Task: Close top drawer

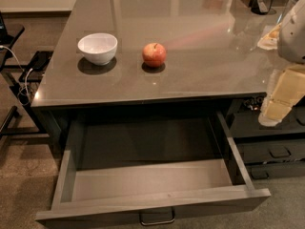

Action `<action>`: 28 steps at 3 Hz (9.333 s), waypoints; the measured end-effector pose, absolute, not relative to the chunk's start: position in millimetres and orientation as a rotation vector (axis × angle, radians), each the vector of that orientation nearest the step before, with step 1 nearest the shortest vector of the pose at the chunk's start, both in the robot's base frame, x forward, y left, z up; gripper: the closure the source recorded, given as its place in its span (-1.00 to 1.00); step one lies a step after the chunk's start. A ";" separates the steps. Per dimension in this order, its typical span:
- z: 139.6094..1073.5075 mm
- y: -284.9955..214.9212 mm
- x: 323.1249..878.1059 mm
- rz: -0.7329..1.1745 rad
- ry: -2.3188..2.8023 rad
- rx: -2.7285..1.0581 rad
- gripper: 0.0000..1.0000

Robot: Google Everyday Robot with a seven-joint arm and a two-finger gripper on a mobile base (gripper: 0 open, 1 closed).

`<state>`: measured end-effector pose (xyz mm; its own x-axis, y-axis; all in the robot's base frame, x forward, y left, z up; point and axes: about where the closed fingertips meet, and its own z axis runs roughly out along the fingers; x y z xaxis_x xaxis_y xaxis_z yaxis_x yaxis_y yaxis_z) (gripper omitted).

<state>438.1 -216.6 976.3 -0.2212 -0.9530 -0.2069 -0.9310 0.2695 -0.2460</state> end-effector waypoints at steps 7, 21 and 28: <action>865.0 -182.2 323.9 0.263 2.189 -1.707 1.00; 643.8 -203.8 483.5 0.287 2.245 -1.448 0.62; 645.6 -177.3 507.4 0.259 2.189 -1.525 -1.00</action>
Offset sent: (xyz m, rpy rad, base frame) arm -0.0659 0.0011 -0.0446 0.1205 0.0426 0.0055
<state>507.4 -177.3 645.6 -0.2816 -0.8379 -0.4676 -0.9238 0.3684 -0.1039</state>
